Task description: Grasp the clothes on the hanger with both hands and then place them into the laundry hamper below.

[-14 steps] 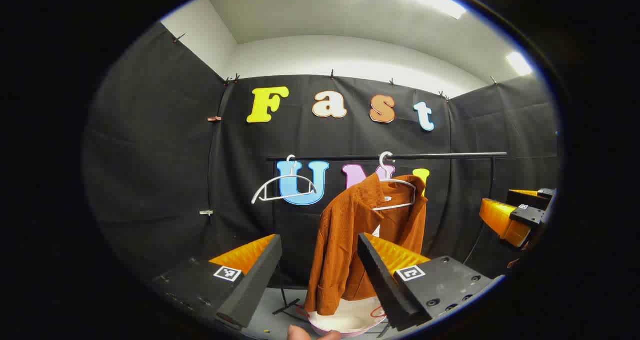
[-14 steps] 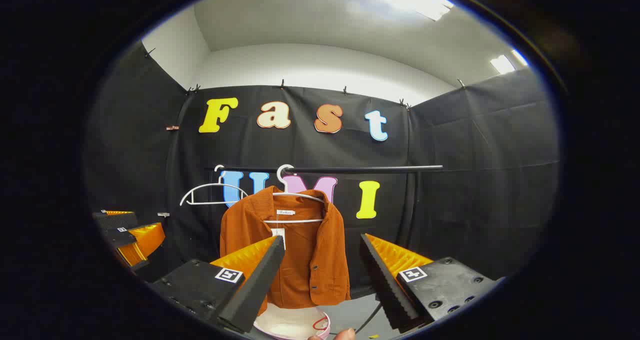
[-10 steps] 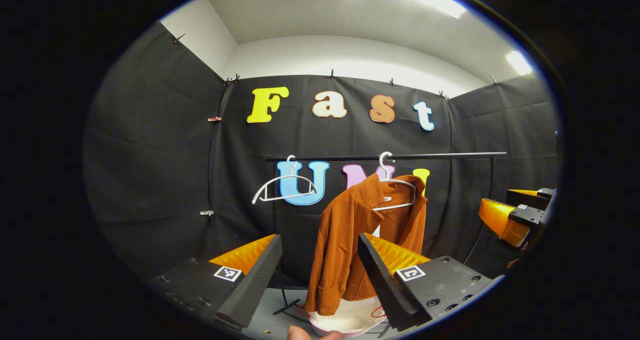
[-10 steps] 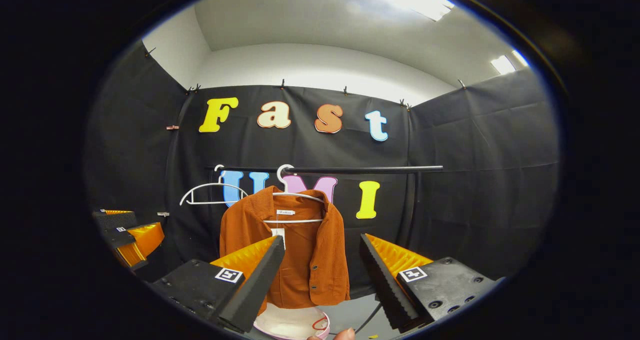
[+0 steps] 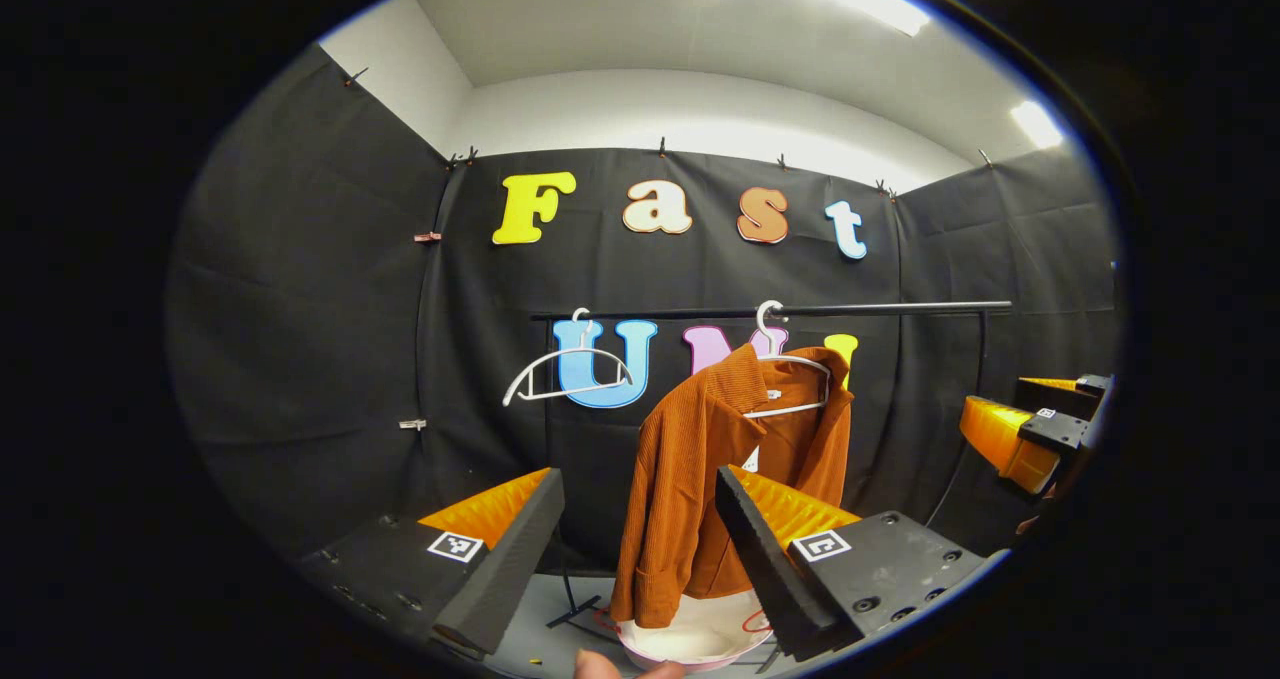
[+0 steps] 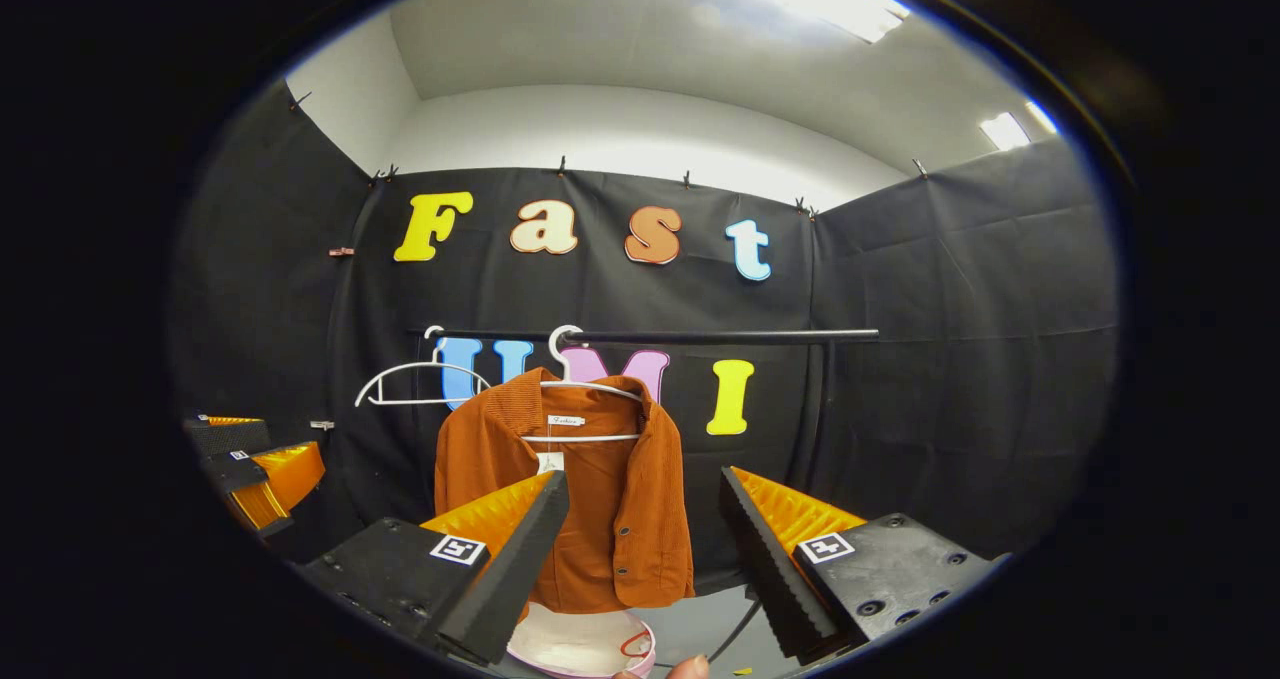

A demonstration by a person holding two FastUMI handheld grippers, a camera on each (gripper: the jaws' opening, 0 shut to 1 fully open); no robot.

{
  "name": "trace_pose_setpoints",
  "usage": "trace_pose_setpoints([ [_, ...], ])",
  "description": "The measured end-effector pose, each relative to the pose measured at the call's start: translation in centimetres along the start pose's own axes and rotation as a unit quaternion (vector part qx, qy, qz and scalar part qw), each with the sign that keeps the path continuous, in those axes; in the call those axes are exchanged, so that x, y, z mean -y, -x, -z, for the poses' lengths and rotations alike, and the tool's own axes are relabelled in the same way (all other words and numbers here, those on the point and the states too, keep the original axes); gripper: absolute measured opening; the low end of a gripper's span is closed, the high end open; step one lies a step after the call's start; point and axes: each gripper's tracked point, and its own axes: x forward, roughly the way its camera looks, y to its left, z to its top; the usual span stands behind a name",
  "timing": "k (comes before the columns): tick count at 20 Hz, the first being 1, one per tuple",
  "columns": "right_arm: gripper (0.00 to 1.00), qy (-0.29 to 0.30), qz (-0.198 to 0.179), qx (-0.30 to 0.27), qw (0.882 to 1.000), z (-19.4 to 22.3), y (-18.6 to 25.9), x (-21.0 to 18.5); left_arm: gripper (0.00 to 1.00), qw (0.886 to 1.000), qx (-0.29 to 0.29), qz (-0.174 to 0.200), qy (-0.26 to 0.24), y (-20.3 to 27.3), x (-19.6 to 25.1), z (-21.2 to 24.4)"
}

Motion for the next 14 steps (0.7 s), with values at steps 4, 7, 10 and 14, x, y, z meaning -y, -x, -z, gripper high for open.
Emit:
trace_pose_setpoints([
  [4,0.98,0.000,0.003,0.000,1.000,-0.1,0.5,0.4,0.96,1.000,0.002,0.002,0.002,0.0,0.0,-0.2],
  [7,0.97,0.003,0.003,-0.006,1.000,0.3,0.3,0.1,0.96,1.000,-0.005,0.009,0.002,0.0,0.2,0.2],
  [10,0.97,0.007,0.003,-0.008,1.000,0.2,-0.6,0.3,0.94,1.000,-0.007,0.021,0.001,-0.7,1.0,0.1],
  [14,0.97,0.007,0.006,-0.010,1.000,0.7,-3.4,0.9,0.96,0.999,-0.004,0.034,-0.004,-2.9,2.9,-0.1],
])
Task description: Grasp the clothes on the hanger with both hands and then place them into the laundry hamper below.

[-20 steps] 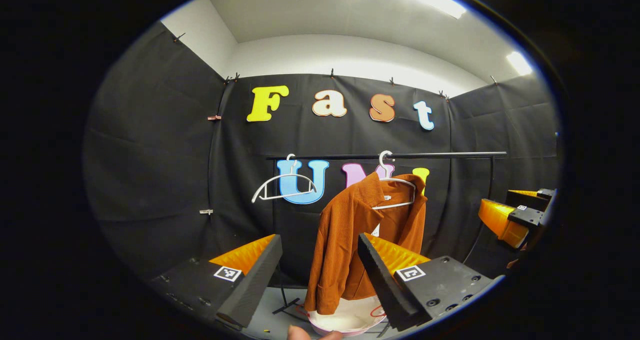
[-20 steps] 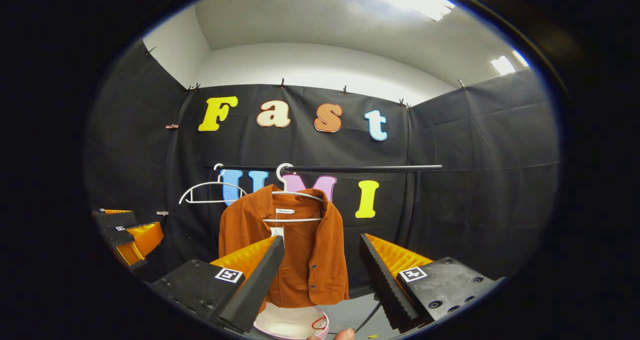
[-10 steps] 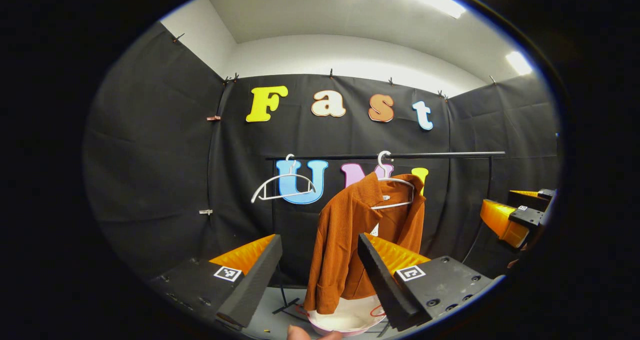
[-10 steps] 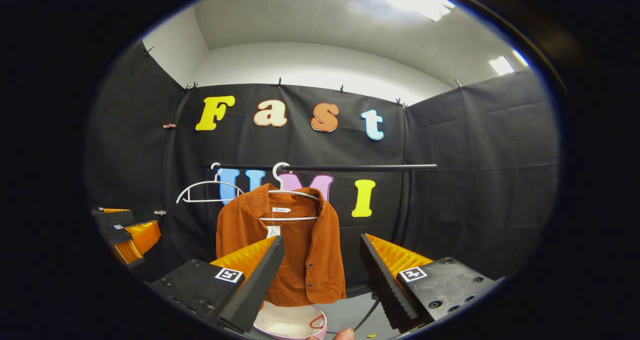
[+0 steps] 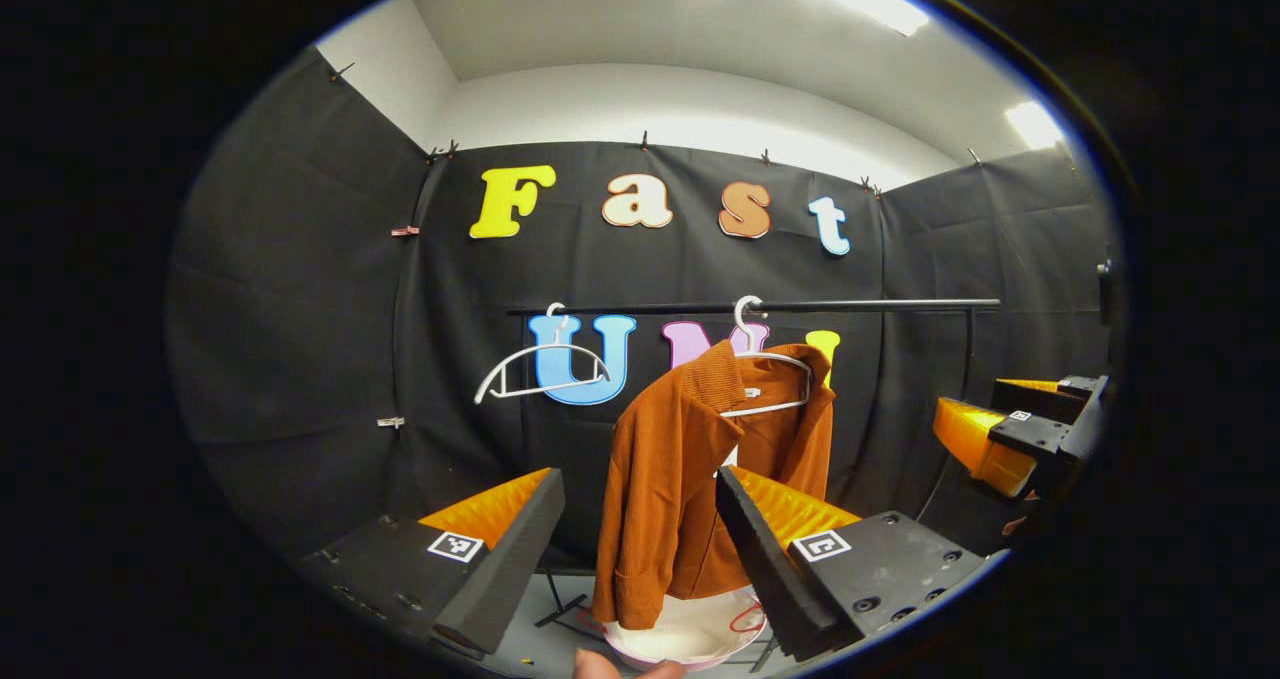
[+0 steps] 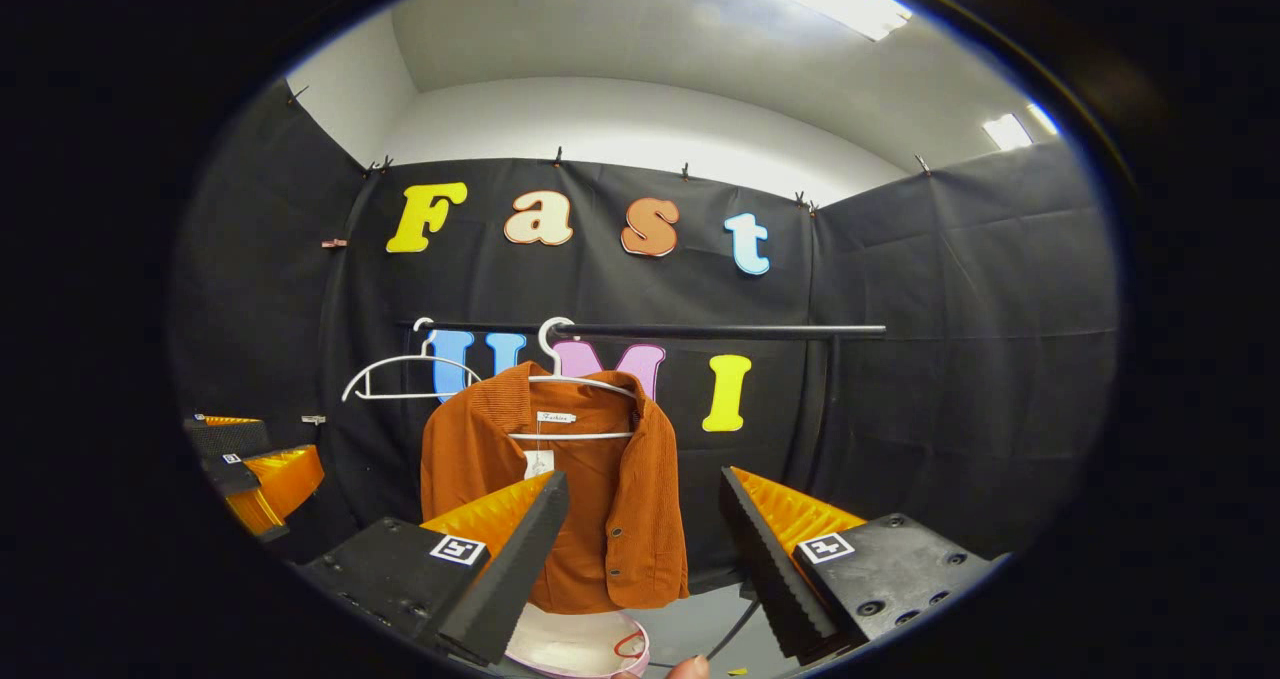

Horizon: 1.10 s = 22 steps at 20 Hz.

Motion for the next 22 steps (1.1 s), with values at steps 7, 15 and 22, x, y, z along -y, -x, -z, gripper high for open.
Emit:
trace_pose_setpoints([
  [7,0.97,-0.006,-0.003,0.001,1.000,1.3,-6.3,1.8,0.96,1.000,-0.006,0.009,0.001,-7.0,4.2,1.0],
  [15,0.97,0.006,-0.043,-0.002,0.999,4.3,-13.6,3.0,0.94,1.000,0.006,-0.003,0.015,-16.5,8.1,2.5],
  [22,0.97,-0.015,-0.075,-0.011,0.997,6.9,-18.7,2.6,0.96,0.998,0.003,-0.052,-0.017,-24.4,9.1,5.8],
])
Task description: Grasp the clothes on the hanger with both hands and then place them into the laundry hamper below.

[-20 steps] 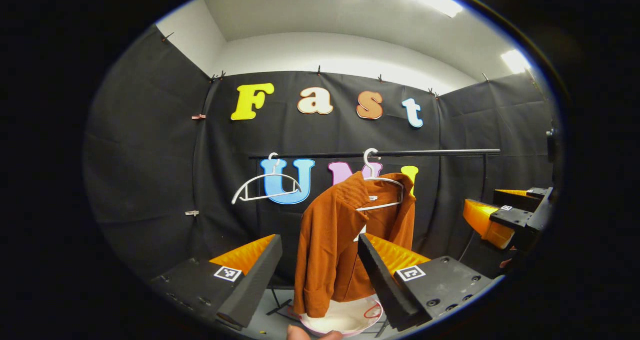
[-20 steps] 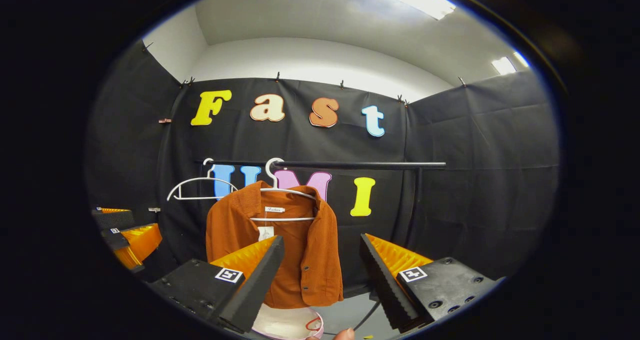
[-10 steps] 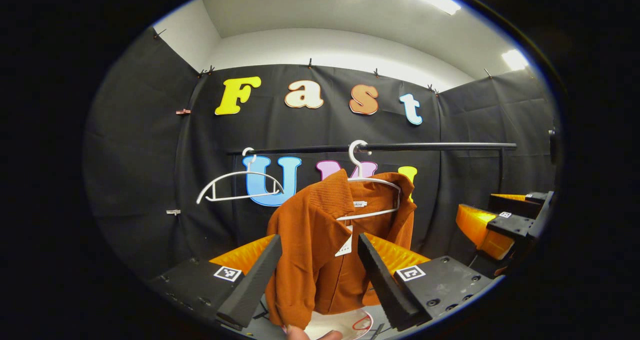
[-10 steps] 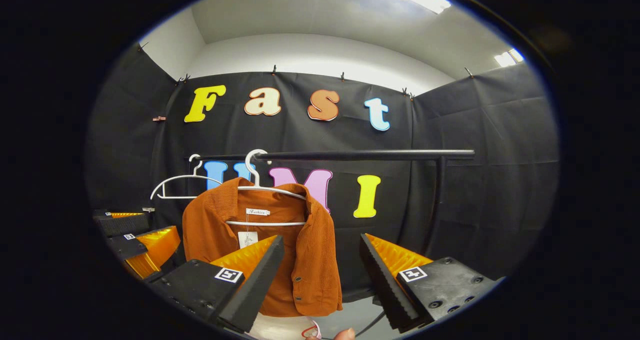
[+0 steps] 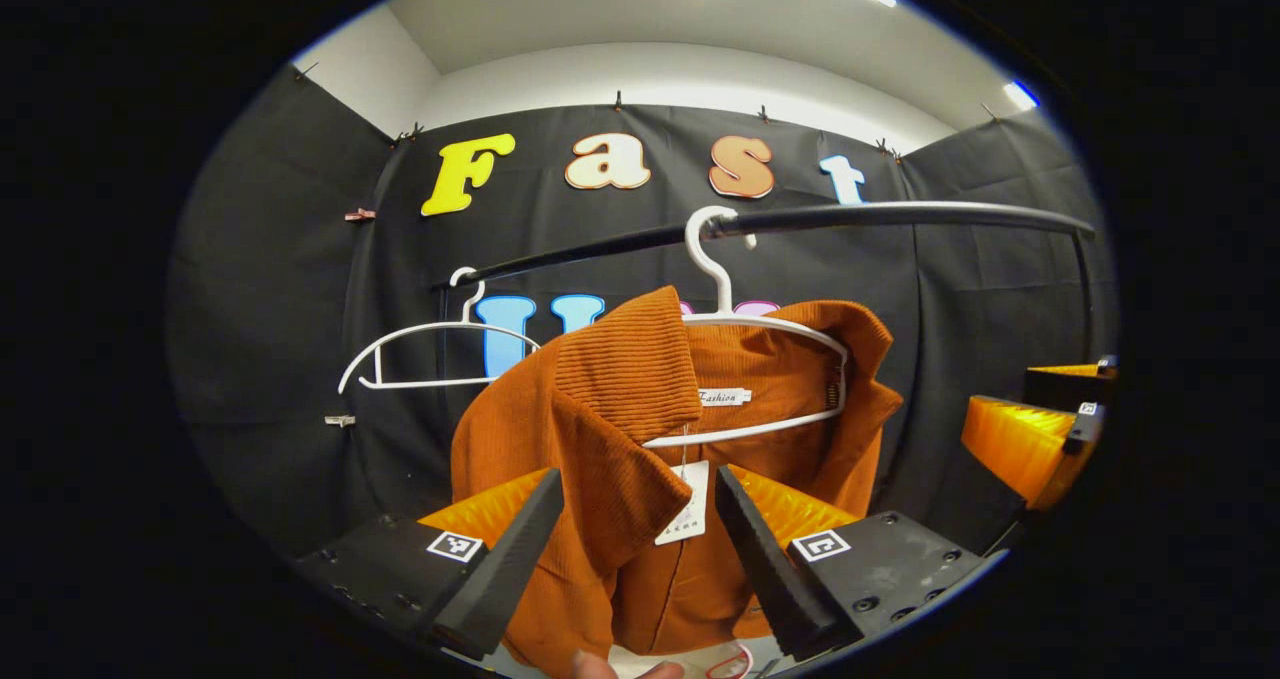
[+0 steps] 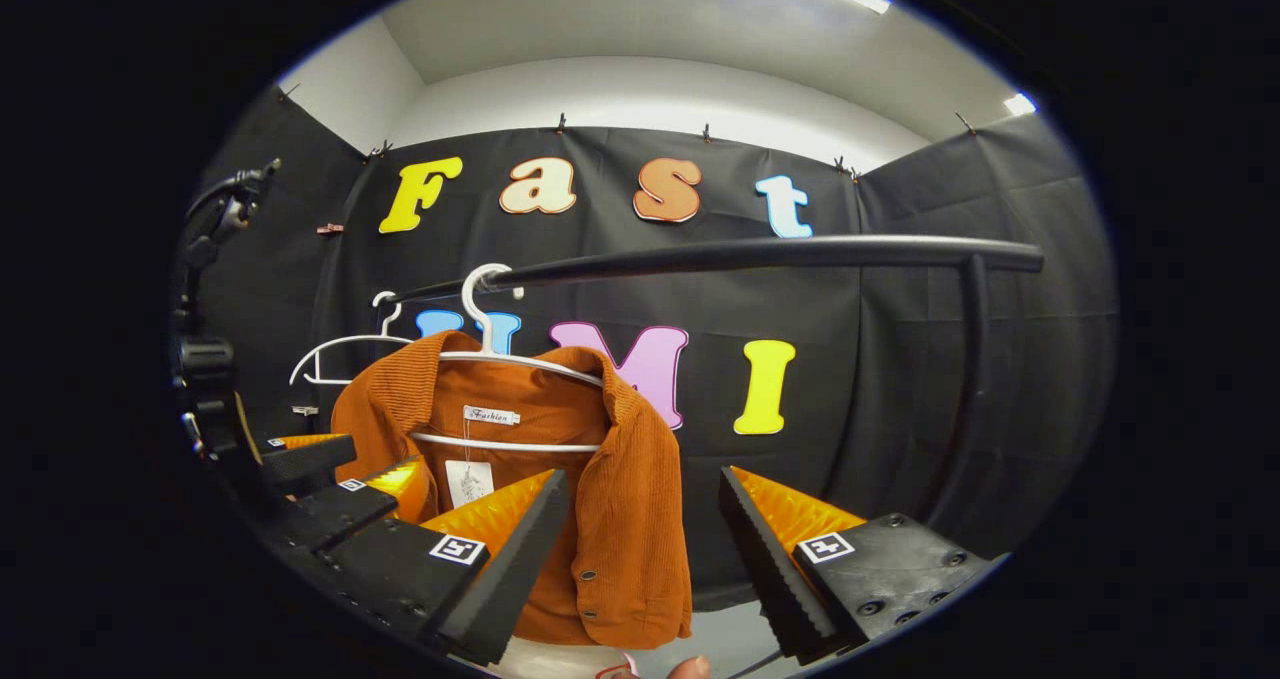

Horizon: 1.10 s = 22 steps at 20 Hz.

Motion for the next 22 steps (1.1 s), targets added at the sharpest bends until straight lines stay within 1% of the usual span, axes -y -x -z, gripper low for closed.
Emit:
trace_pose_setpoints([
  [4,0.98,-0.019,-0.021,0.007,1.000,0.9,-2.8,-0.9,0.96,0.999,0.008,-0.031,-0.010,-3.0,-1.1,0.5],
  [6,0.97,-0.031,-0.032,0.007,0.999,1.5,-4.4,-1.6,0.91,1.000,-0.002,-0.027,0.004,-3.9,-1.4,1.2],
  [8,0.97,-0.033,-0.045,0.003,0.998,2.4,-6.0,-2.7,0.67,0.999,-0.019,-0.034,0.017,-4.1,-2.2,1.9],
  [10,0.98,-0.035,-0.048,0.003,0.998,3.4,-7.6,-3.2,0.43,0.998,-0.030,-0.039,0.024,-4.0,-3.1,2.3],
  [11,0.98,-0.035,-0.048,0.008,0.998,3.6,-8.5,-3.4,0.35,0.998,-0.032,-0.039,0.024,-3.9,-3.3,2.4],
  [12,0.98,-0.031,-0.042,0.010,0.999,3.7,-9.2,-3.2,0.29,0.999,-0.032,-0.035,0.022,-3.6,-3.3,2.3],
  [14,0.67,-0.016,-0.048,0.017,0.999,4.5,-10.5,-3.5,0.18,0.999,-0.032,-0.022,0.017,-3.4,-3.2,2.2],
  [15,0.52,0.000,-0.062,0.014,0.998,4.7,-10.6,-3.9,0.11,0.999,-0.034,-0.014,0.017,-3.2,-3.2,2.4],
  [16,0.37,0.018,-0.064,0.009,0.998,5.3,-11.8,-4.0,0.11,0.999,-0.039,0.003,0.021,-3.2,-2.7,2.5],
  [17,0.22,0.023,-0.060,-0.014,0.998,6.4,-11.7,-3.7,0.10,0.998,-0.045,0.020,0.024,-3.1,-2.2,2.8],
  [18,0.07,0.006,-0.075,-0.030,0.997,6.6,-11.4,-4.0,0.10,0.998,-0.047,0.023,0.022,-3.1,-2.3,2.8],
  [19,0.07,-0.030,-0.091,-0.029,0.995,6.0,-10.9,-4.6,0.10,0.999,-0.045,0.017,0.018,-3.0,-3.1,2.5],
  [20,0.06,-0.057,-0.094,-0.026,0.994,5.6,-10.8,-4.3,0.09,0.999,-0.043,0.011,0.012,-2.9,-3.7,2.2],
  [21,0.06,-0.069,-0.088,-0.020,0.993,5.1,-10.7,-3.6,0.08,0.999,-0.040,0.007,0.007,-2.9,-3.9,2.2],
  [22,0.06,-0.079,-0.093,-0.016,0.992,4.8,-10.5,-3.4,0.06,0.999,-0.036,0.009,0.004,-2.8,-3.9,2.0],
])
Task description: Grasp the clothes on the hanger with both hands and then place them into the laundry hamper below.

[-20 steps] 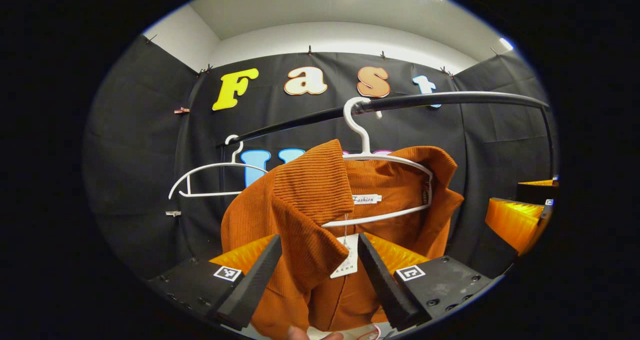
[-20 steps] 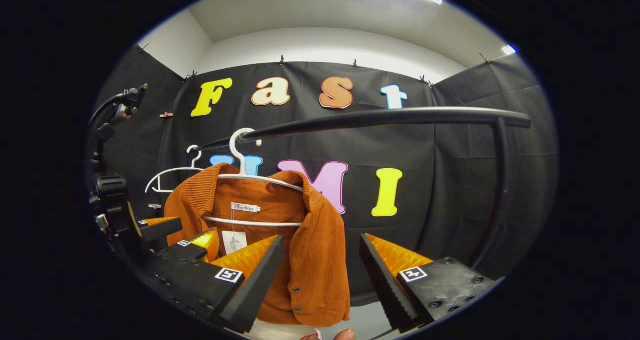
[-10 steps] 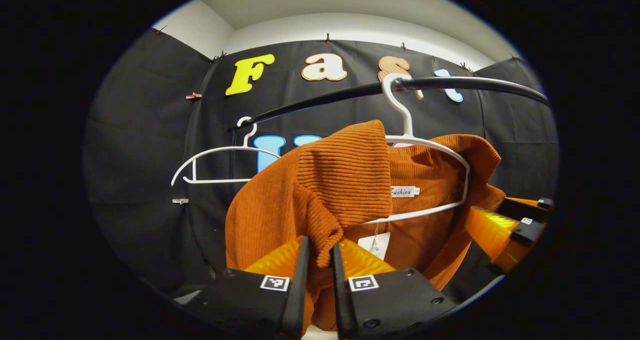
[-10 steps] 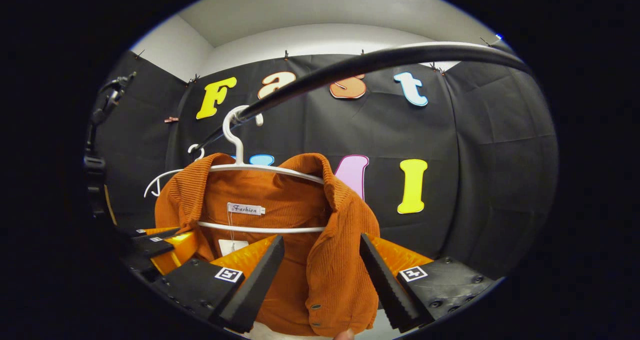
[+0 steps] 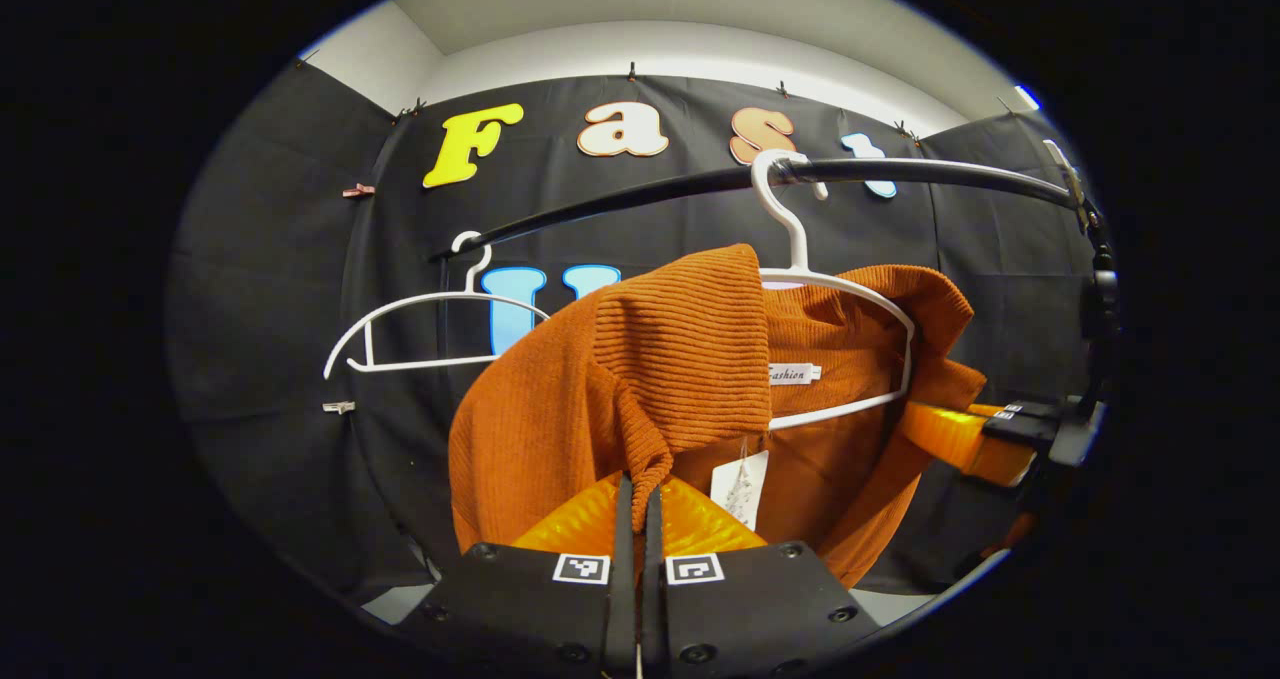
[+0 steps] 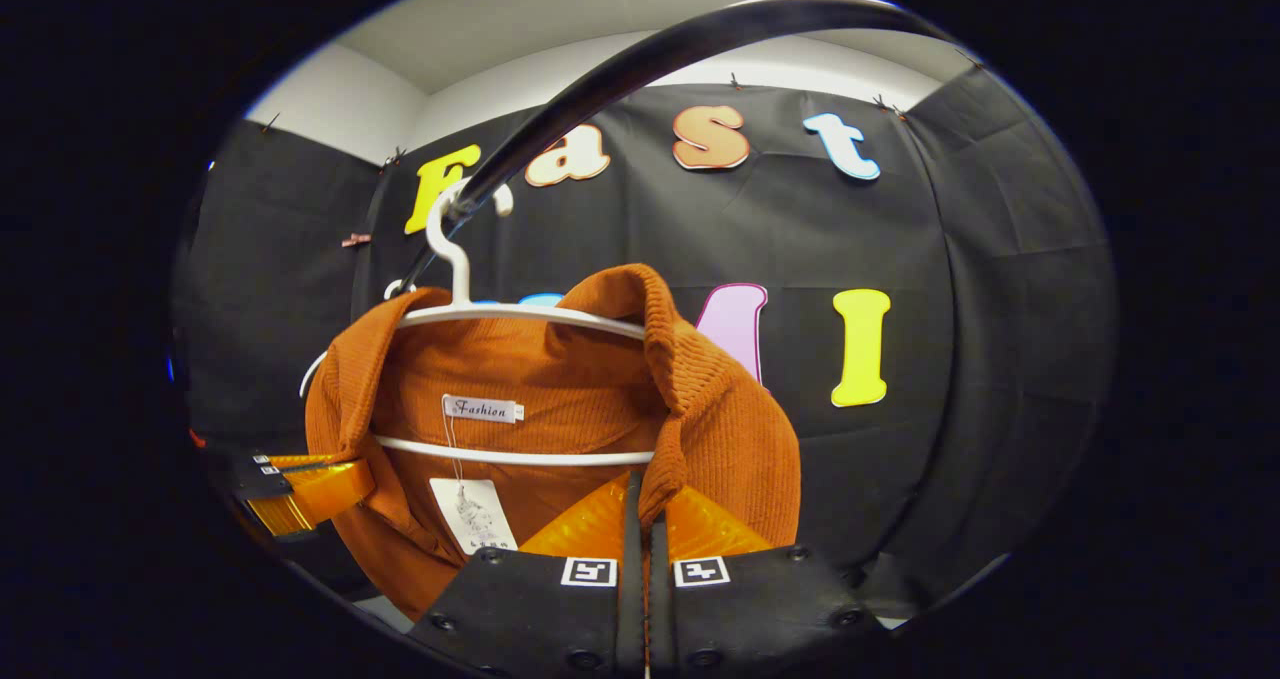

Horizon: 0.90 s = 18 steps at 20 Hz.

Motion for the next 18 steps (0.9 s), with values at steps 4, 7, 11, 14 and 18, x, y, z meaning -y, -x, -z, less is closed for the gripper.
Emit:
trace_pose_setpoints([
  [4,0.04,-0.085,-0.041,-0.019,0.995,0.7,0.1,-1.1,0.05,1.000,-0.008,0.007,-0.006,0.0,0.1,0.2],
  [7,0.04,-0.141,-0.053,-0.033,0.988,2.0,0.0,-0.8,0.05,1.000,-0.004,0.005,-0.017,-0.1,-0.1,-0.1],
  [11,0.04,-0.198,-0.084,-0.052,0.975,1.6,-1.0,-0.5,0.03,0.999,-0.024,0.012,-0.018,-0.7,0.0,0.5],
  [14,0.04,-0.194,-0.109,-0.072,0.972,2.2,-0.8,-0.6,0.05,1.000,-0.026,0.012,-0.006,-0.8,0.2,-0.1],
  [18,0.05,-0.218,-0.102,-0.083,0.967,3.2,-1.9,1.2,0.05,0.999,-0.033,0.008,-0.002,-1.2,0.0,0.3],
])
